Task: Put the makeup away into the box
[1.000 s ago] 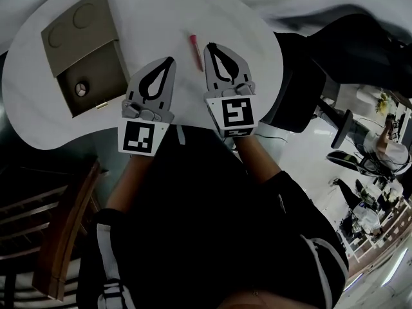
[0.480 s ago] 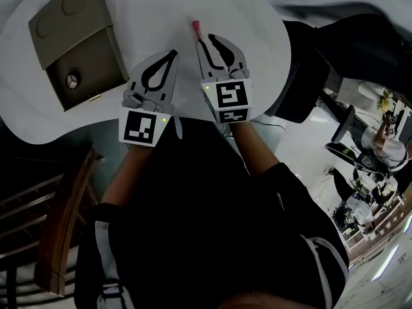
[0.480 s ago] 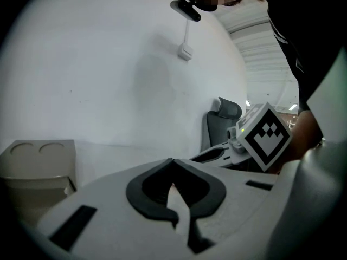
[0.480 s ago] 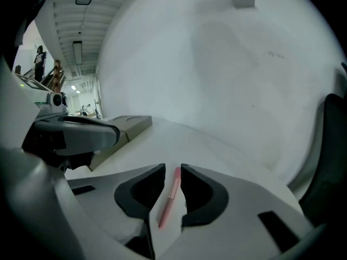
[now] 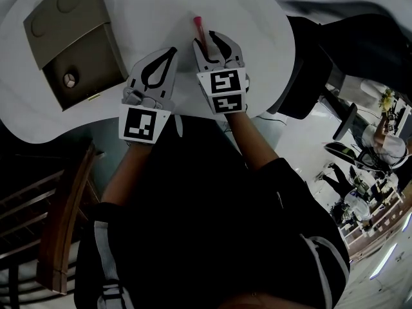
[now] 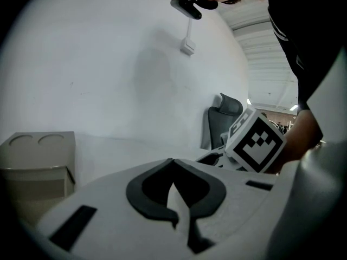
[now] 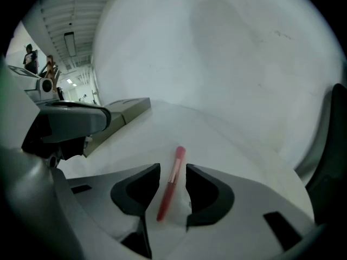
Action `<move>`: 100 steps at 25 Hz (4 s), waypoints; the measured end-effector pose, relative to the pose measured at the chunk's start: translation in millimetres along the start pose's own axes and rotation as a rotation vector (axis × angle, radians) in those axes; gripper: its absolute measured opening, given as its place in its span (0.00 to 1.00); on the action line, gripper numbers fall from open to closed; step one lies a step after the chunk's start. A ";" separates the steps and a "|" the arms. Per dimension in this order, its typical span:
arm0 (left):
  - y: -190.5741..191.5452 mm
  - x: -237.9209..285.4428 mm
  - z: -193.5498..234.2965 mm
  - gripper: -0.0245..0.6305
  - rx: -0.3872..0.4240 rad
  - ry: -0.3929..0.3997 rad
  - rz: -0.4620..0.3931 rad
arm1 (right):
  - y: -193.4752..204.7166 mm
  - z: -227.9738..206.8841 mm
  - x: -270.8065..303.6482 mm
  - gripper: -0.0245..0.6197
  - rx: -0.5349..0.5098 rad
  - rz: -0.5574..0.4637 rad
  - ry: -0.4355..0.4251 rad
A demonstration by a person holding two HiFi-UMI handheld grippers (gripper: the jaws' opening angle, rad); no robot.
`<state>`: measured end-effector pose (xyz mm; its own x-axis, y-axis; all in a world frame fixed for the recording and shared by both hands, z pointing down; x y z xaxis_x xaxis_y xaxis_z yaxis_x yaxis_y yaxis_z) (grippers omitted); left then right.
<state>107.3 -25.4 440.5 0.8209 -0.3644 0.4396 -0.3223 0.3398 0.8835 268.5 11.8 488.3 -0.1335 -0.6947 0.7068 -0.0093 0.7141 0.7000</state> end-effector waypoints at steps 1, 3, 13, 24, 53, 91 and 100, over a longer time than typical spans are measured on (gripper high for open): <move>2.9 0.8 0.4 0.05 -0.001 0.000 0.003 | 2.8 0.2 2.9 0.30 0.000 0.011 0.000; 5.4 1.5 0.9 0.05 0.000 -0.002 0.006 | 6.1 0.3 6.5 0.30 0.001 0.031 -0.001; 4.3 -0.7 7.2 0.05 -0.006 -0.018 0.010 | 5.4 0.1 13.1 0.16 0.000 0.068 0.053; -5.4 -15.6 8.7 0.05 0.007 -0.034 -0.024 | -9.8 1.4 -2.6 0.14 0.046 0.012 0.071; -53.0 -131.9 40.0 0.05 0.062 -0.269 -0.246 | -118.9 95.5 -65.3 0.14 -0.074 -0.273 -0.005; 24.7 -225.0 147.6 0.05 -0.092 -0.578 -0.218 | -137.7 243.6 53.3 0.14 -0.287 -0.134 -0.303; 41.6 -211.8 162.7 0.05 -0.125 -0.587 -0.161 | -111.4 249.7 85.1 0.14 -0.320 -0.017 -0.340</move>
<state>-156.7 -75.1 410.4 0.4467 -0.8238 0.3489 -0.1291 0.3266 0.9363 10.7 -105.1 445.0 -0.4534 -0.6000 0.6591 0.2846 0.6034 0.7450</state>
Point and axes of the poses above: the fingertips, and each gripper's own axes: x forward along the fingers, z to its left, y out of its underside, the point moved 10 cm from there along -x, backward along the fingers, and after that the axes turned 1 degree about x, right-handed, at the moved point
